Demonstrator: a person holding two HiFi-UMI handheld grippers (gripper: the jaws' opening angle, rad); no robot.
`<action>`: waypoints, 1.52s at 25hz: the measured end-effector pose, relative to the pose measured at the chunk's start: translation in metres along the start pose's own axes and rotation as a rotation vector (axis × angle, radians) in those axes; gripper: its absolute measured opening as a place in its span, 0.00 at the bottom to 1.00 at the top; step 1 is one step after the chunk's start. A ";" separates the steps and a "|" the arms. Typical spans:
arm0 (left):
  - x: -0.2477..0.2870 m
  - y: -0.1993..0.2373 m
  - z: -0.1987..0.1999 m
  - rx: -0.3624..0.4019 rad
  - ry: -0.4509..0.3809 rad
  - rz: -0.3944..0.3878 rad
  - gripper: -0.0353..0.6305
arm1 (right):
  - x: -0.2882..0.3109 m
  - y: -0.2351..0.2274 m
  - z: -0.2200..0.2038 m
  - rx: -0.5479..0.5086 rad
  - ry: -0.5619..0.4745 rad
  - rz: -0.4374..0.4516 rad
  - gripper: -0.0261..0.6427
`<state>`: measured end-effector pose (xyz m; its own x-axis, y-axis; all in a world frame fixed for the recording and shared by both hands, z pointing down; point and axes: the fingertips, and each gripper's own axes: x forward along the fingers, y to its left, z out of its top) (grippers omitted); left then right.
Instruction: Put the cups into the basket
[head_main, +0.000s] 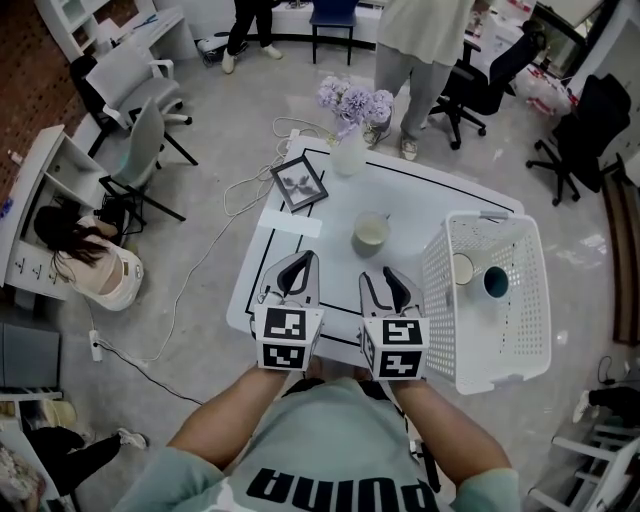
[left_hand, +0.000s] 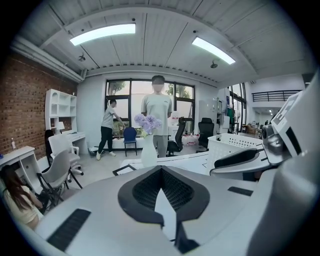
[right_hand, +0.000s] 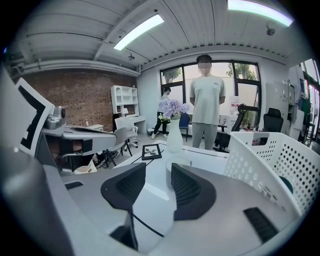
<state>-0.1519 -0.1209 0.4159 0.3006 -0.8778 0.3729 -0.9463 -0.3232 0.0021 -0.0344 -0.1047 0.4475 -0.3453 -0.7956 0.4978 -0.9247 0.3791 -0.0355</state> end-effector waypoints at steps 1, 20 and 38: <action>0.002 0.001 -0.001 -0.001 0.002 0.001 0.06 | 0.003 -0.001 -0.001 0.001 0.004 0.001 0.31; 0.054 0.013 -0.012 0.006 0.061 -0.015 0.06 | 0.083 -0.038 -0.020 0.028 0.141 -0.032 0.56; 0.101 0.033 -0.024 -0.042 0.104 -0.020 0.06 | 0.141 -0.059 -0.042 0.042 0.232 -0.027 0.63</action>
<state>-0.1561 -0.2117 0.4760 0.3076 -0.8290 0.4670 -0.9450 -0.3235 0.0482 -0.0218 -0.2193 0.5556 -0.2792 -0.6732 0.6848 -0.9405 0.3357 -0.0534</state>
